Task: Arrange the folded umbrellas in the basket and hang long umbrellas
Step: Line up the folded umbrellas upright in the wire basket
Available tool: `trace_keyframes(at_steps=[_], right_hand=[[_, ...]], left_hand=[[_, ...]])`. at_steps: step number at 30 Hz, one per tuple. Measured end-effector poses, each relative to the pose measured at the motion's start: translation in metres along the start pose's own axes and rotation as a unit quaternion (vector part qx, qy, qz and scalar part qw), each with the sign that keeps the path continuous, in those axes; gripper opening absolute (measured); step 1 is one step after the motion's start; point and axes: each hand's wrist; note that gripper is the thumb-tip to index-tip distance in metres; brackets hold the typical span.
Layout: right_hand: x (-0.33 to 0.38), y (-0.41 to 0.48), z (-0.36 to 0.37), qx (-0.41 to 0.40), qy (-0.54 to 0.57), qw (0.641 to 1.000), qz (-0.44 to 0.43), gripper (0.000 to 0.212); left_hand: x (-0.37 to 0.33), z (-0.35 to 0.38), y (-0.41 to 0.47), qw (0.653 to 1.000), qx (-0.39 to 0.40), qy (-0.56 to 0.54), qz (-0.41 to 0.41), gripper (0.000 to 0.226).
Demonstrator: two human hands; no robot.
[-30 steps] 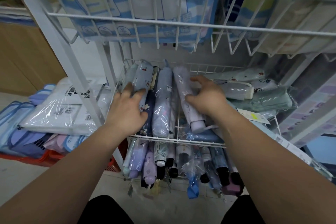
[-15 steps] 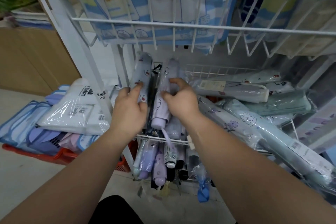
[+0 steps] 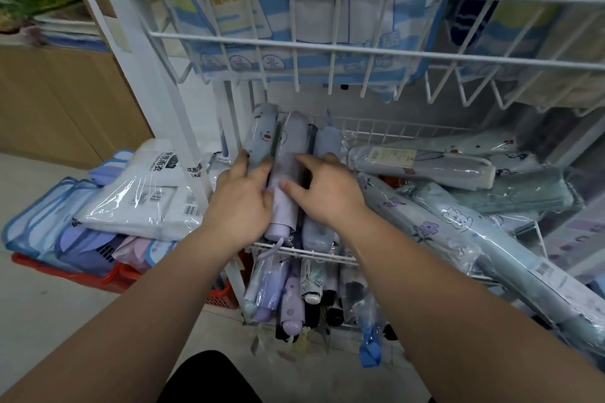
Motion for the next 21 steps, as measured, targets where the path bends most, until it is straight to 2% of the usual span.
trace_keyframes(at_steps=[5,9,11,18,21], right_hand=[[-0.028,-0.014,-0.021,-0.033,-0.053,0.998,0.004,0.055],[-0.064,-0.030,-0.052,-0.077,-0.145,0.986,0.032,0.045],[-0.083,-0.040,-0.068,-0.092,-0.173,0.979,0.057,0.047],[-0.138,-0.057,-0.123,-0.031,-0.193,0.976,0.095,0.058],[-0.159,-0.058,-0.134,0.017,-0.190,0.977,0.099,0.058]], left_hand=[[-0.002,0.005,-0.003,0.997,0.019,0.078,0.006,0.078],[-0.016,0.007,0.000,0.992,0.009,0.125,0.028,0.075],[-0.027,0.010,0.003,0.991,0.008,0.125,0.043,0.071],[-0.081,0.024,0.009,0.991,0.013,0.102,0.090,0.069],[-0.107,0.034,0.004,0.992,0.030,0.020,0.122,0.062]])
Point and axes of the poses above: each hand's wrist, its own y-axis towards the middle knuckle, its own z-axis out of the palm, x = y × z, and after that the axes turned 7 degrees about x, right-handed
